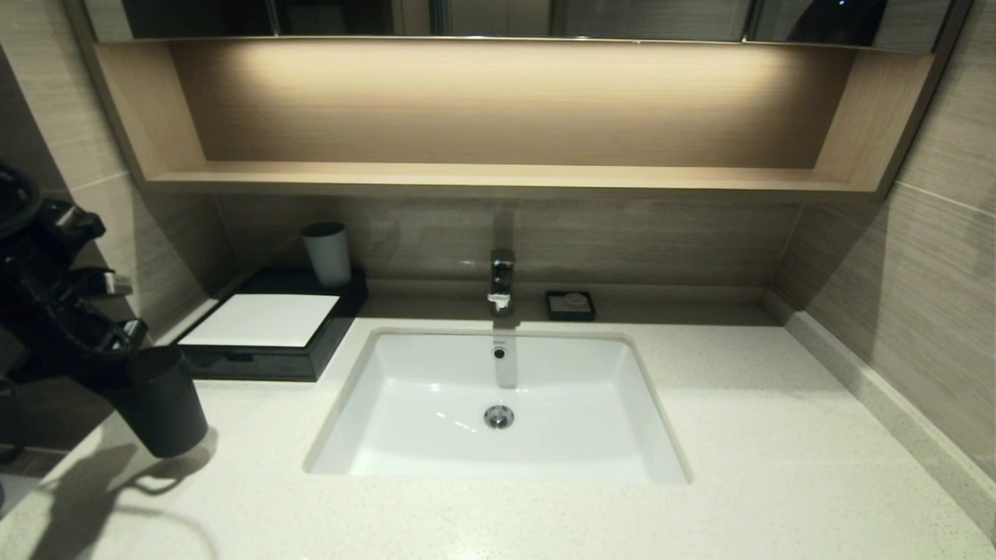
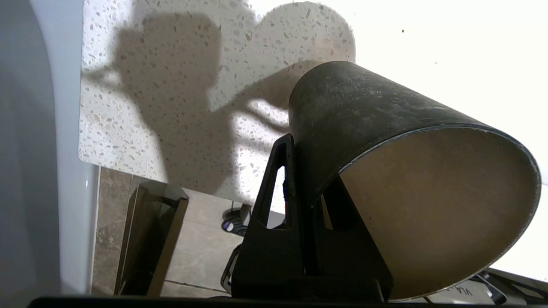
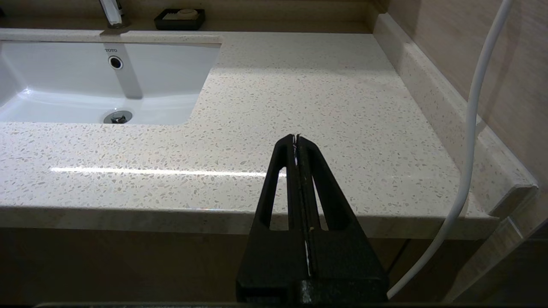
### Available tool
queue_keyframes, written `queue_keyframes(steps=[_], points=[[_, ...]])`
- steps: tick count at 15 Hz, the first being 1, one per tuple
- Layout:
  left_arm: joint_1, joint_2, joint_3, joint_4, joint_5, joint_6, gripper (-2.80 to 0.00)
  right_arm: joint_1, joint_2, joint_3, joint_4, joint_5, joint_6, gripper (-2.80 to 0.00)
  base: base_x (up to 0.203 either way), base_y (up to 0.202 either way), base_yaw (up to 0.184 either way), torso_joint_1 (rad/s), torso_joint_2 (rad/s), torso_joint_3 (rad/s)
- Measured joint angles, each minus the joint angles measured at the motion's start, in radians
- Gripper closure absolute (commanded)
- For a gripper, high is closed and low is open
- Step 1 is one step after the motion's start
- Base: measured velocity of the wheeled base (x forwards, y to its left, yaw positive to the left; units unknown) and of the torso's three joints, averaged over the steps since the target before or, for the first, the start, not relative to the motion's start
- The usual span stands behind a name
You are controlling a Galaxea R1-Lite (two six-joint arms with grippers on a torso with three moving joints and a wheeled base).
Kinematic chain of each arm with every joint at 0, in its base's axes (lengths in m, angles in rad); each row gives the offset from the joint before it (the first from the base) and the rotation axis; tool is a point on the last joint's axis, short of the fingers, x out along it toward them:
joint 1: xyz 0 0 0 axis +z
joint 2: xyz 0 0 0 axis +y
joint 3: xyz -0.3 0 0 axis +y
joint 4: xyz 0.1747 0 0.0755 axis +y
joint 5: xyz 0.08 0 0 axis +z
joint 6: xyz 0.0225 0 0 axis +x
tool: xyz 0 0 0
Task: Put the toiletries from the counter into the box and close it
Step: Place the cup on the table
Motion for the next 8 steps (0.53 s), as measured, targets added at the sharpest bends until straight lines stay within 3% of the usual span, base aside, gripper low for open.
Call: queue_keyframes(steps=[7, 8], points=[[0.0, 0.023, 0.0, -0.06, 0.003, 0.003, 0.0, 0.0, 0.0, 0.0, 0.0, 0.0, 0.0, 0.0, 0.0, 0.0, 0.0, 0.0, 0.0, 0.0], [0.0, 0.025, 0.0, -0.068, 0.004, 0.002, -2.8, 0.0, 0.0, 0.0, 0.0, 0.0, 0.0, 0.0, 0.0, 0.0, 0.0, 0.0, 0.0, 0.0]])
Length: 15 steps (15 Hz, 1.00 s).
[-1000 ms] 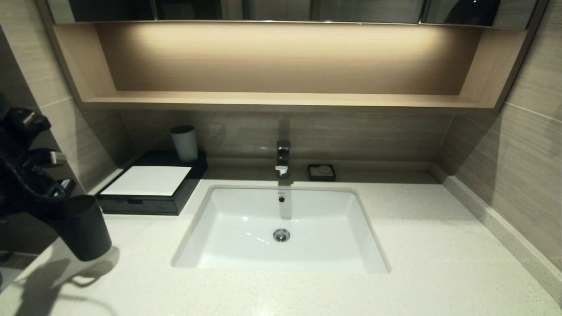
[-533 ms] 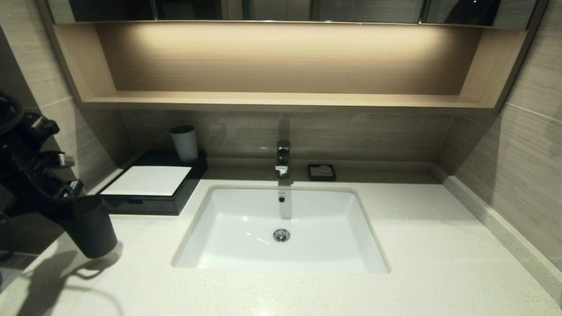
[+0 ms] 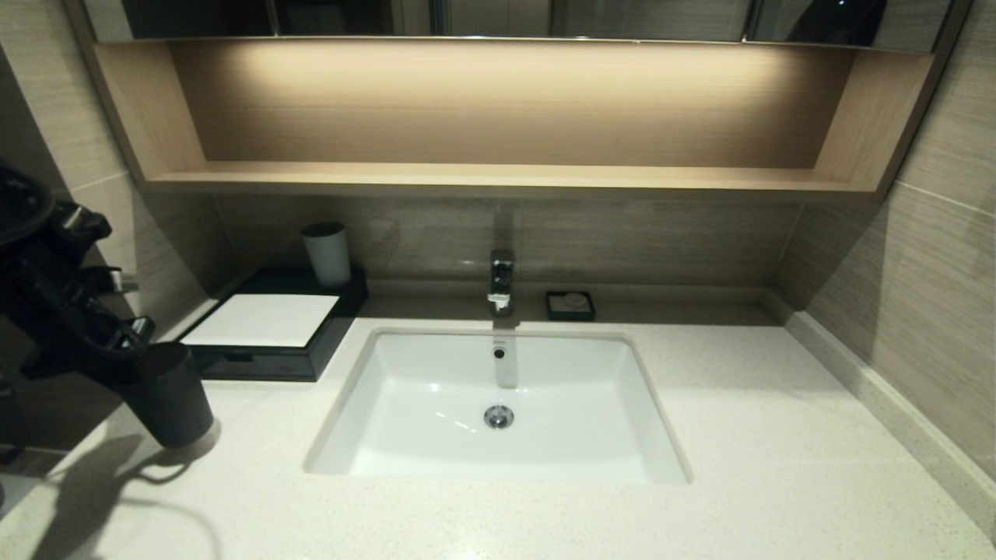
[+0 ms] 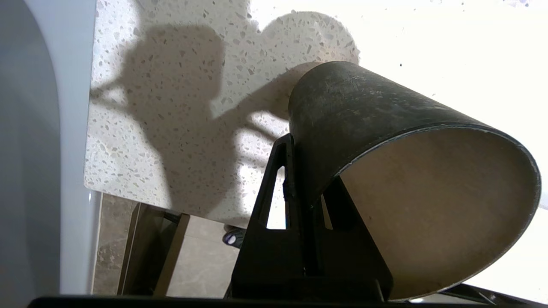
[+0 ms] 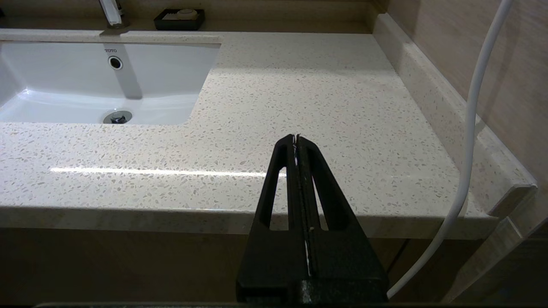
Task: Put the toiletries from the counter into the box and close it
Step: Place the cup on the table
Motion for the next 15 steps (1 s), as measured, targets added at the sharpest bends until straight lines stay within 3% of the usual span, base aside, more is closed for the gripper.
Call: queue_keyframes(steps=[10, 15], points=[[0.0, 0.018, 0.002, -0.014, 0.001, 0.004, -2.8, 0.0, 0.0, 0.0, 0.0, 0.0, 0.0, 0.0, 0.0, 0.0, 0.0, 0.0, 0.0, 0.0], [0.0, -0.058, -0.001, -0.034, -0.009, 0.001, -2.8, 0.0, 0.0, 0.0, 0.0, 0.0, 0.0, 0.0, 0.0, 0.0, 0.0, 0.0, 0.0, 0.0]])
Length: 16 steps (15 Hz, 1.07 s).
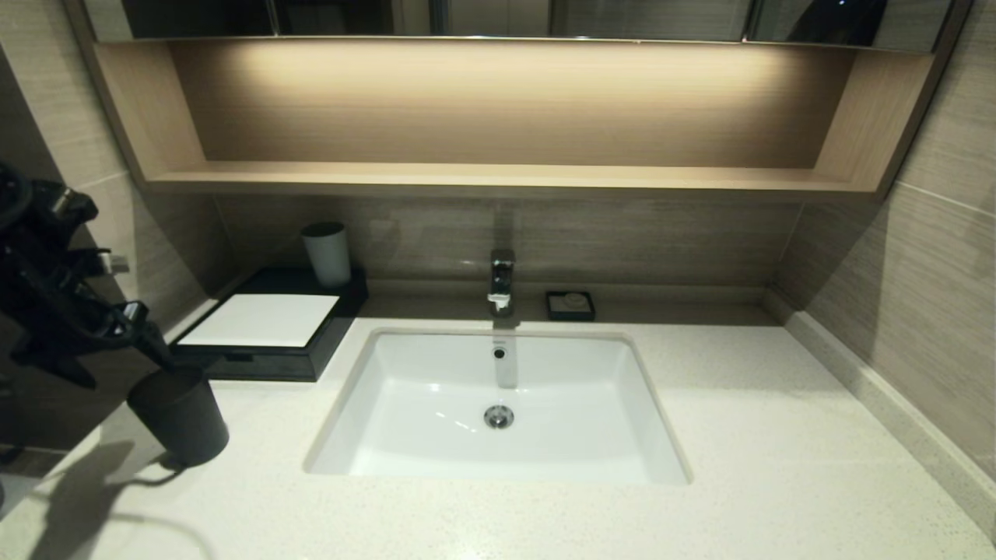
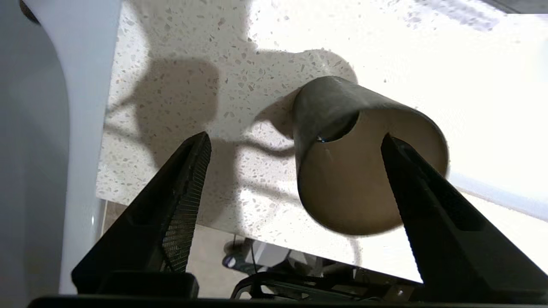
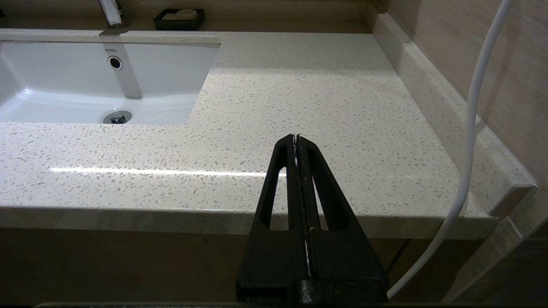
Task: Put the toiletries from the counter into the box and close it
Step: Place the cup on the table, then pick up the cup
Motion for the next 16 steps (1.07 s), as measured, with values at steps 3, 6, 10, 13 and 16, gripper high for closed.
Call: queue_keyframes(steps=[3, 6, 10, 13, 16], points=[[0.0, -0.103, 0.003, -0.006, -0.04, 0.003, -2.8, 0.0, 0.0, 0.0, 0.0, 0.0, 0.0, 0.0, 0.0, 0.0, 0.0, 0.0, 0.0, 0.0], [0.0, -0.207, 0.048, -0.015, -0.094, 0.005, -2.8, 0.0, 0.0, 0.0, 0.0, 0.0, 0.0, 0.0, 0.0, 0.0, 0.0, 0.0, 0.0, 0.0], [-0.008, -0.332, 0.237, -0.148, -0.097, 0.005, -2.8, 0.0, 0.0, 0.0, 0.0, 0.0, 0.0, 0.0, 0.0, 0.0, 0.0, 0.0, 0.0, 0.0], [-0.036, -0.447, 0.394, -0.305, -0.098, 0.006, -2.8, 0.0, 0.0, 0.0, 0.0, -0.001, 0.0, 0.0, 0.0, 0.0, 0.0, 0.0, 0.0, 0.0], [-0.056, -0.55, 0.495, -0.364, -0.099, 0.005, -2.8, 0.0, 0.0, 0.0, 0.0, -0.001, 0.0, 0.0, 0.0, 0.0, 0.0, 0.0, 0.0, 0.0]])
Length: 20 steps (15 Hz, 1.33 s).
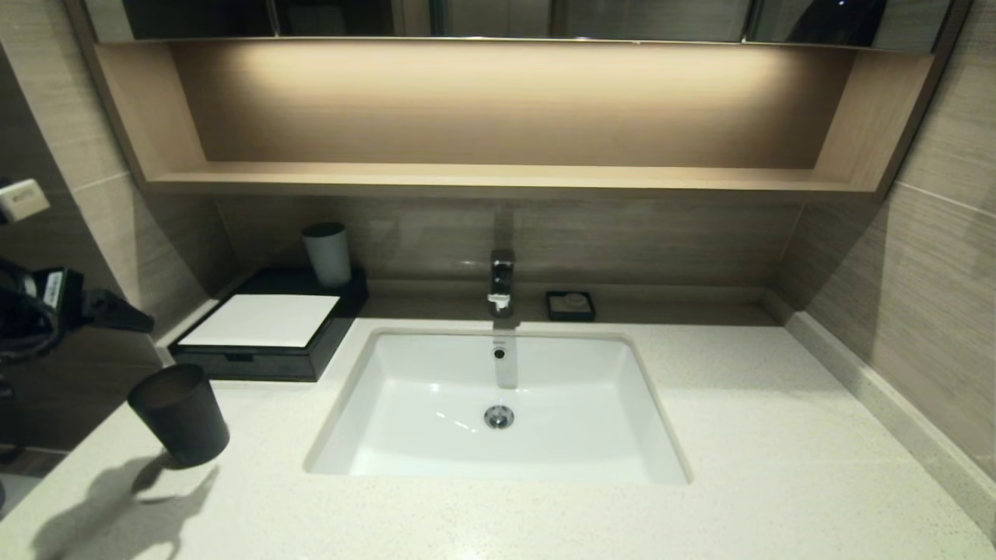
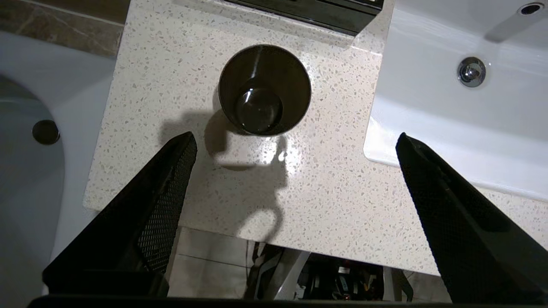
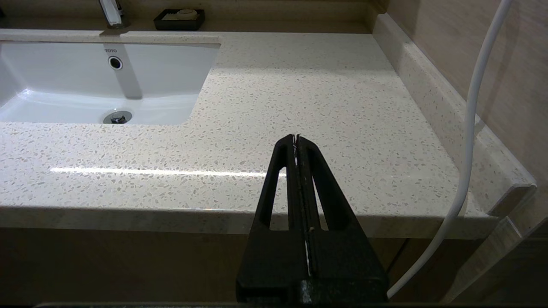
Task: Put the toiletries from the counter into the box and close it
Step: Pick up the cup
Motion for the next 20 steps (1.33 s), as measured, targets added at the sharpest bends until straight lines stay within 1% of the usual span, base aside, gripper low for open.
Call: queue_keyframes(steps=[1, 5, 7, 10, 12, 15, 17, 20], points=[[-0.004, -0.029, 0.018, -0.002, 0.0, 0.001, 0.0, 0.0, 0.0, 0.0, 0.0, 0.0, 0.0, 0.0, 0.0, 0.0, 0.0, 0.0, 0.0, 0.0], [-0.007, -0.105, 0.056, -0.003, -0.001, -0.002, 0.0, 0.0, 0.0, 0.0, 0.0, 0.0, 0.0, 0.0, 0.0, 0.0, 0.0, 0.0, 0.0, 0.0], [-0.016, -0.153, 0.11, -0.023, 0.0, 0.0, 0.0, 0.0, 0.0, 0.0, 0.0, 0.0, 0.0, 0.0, 0.0, 0.0, 0.0, 0.0, 0.0, 0.0], [-0.062, -0.241, 0.215, -0.145, 0.004, -0.001, 0.0, 0.0, 0.0, 0.0, 0.0, 0.0, 0.0, 0.0, 0.0, 0.0, 0.0, 0.0, 0.0, 0.0], [-0.076, -0.3, 0.291, -0.226, 0.006, -0.001, 0.0, 0.0, 0.0, 0.0, 0.0, 0.0, 0.0, 0.0, 0.0, 0.0, 0.0, 0.0, 0.0, 0.0], [-0.086, -0.362, 0.424, -0.306, 0.015, 0.005, 0.0, 0.0, 0.0, 0.0, 0.0, 0.0, 0.0, 0.0, 0.0, 0.0, 0.0, 0.0, 0.0, 0.0], [-0.076, -0.381, 0.527, -0.384, 0.045, 0.007, 0.0, 0.0, 0.0, 0.0, 0.0, 0.001, 0.0, 0.0, 0.0, 0.0, 0.0, 0.0, 0.0, 0.0], [-0.035, -0.393, 0.709, -0.561, 0.096, 0.032, 0.0, 0.0, 0.0, 0.0, 0.0, 0.0, 0.0, 0.0, 0.0, 0.0, 0.0, 0.0, 0.0, 0.0]])
